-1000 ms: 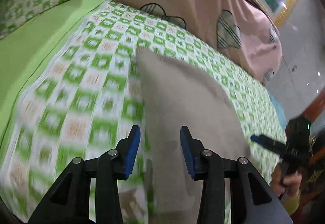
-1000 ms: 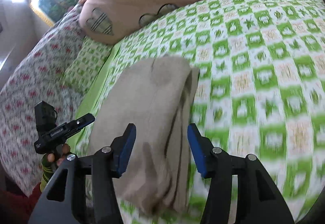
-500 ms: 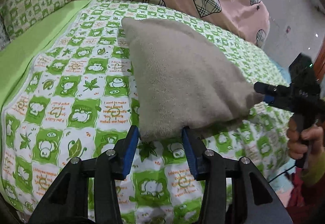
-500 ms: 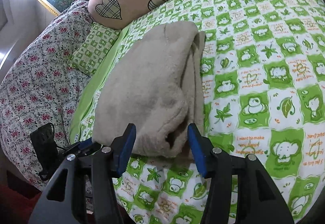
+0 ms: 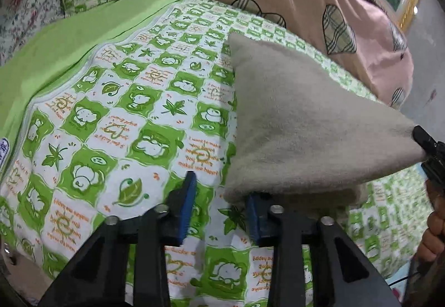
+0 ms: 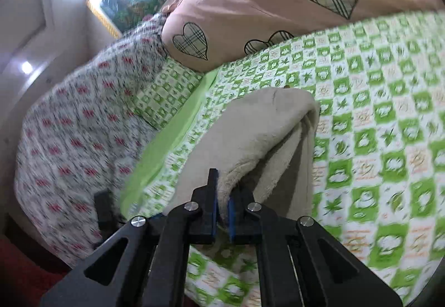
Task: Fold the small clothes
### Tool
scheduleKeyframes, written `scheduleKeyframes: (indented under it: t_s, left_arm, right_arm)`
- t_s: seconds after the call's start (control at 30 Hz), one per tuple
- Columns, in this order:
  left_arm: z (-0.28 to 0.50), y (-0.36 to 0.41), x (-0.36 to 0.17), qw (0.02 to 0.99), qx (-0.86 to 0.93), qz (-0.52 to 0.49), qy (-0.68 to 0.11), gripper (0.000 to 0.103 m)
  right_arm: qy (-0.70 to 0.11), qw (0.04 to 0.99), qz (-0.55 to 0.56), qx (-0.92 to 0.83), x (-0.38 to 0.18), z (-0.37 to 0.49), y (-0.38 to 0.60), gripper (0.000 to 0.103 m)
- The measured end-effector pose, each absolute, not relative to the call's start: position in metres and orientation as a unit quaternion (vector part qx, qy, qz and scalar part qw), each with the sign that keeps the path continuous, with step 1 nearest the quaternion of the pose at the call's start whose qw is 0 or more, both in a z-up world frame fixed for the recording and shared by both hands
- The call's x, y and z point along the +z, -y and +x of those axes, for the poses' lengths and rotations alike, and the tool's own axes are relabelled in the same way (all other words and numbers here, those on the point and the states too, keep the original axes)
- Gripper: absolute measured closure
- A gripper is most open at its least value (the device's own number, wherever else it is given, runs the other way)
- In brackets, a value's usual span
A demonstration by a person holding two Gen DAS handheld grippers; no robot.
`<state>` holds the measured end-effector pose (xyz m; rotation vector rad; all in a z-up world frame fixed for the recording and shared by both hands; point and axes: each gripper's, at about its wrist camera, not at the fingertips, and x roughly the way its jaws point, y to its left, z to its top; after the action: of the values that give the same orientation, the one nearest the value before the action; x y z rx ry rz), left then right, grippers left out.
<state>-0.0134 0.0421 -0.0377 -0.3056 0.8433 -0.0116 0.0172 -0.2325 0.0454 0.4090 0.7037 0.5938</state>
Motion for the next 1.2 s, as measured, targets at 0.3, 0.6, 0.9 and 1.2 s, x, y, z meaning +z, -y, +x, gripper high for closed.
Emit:
scheduleKeyframes:
  t_s: [0.3,0.6,0.9,1.2]
  left_arm:
    - [-0.011,-0.041,-0.048,0.887,-0.021,-0.153,-0.435,0.076]
    - [-0.023,-0.055,-0.019,0.877,-0.136,-0.15,-0.435,0.076]
    - [0.037,-0.014,0.022,0.892,-0.229,-0.118,-0.373,0.073]
    - [0.071,-0.001,-0.021,0.853,-0.263,-0.135,-0.429,0.074]
  right_arm:
    - [-0.465,0.859,0.132,0.168,-0.046,0.035,0.239,0.097]
    - [-0.468,0.84,0.19,0.198,-0.02,0.036,0.26,0.082]
    - [-0.451,0.823,0.278,0.205,-0.012,0.144,0.264,0.072]
    - [-0.433,0.847,0.239,0.194,-0.005,0.201,0.246,0.096]
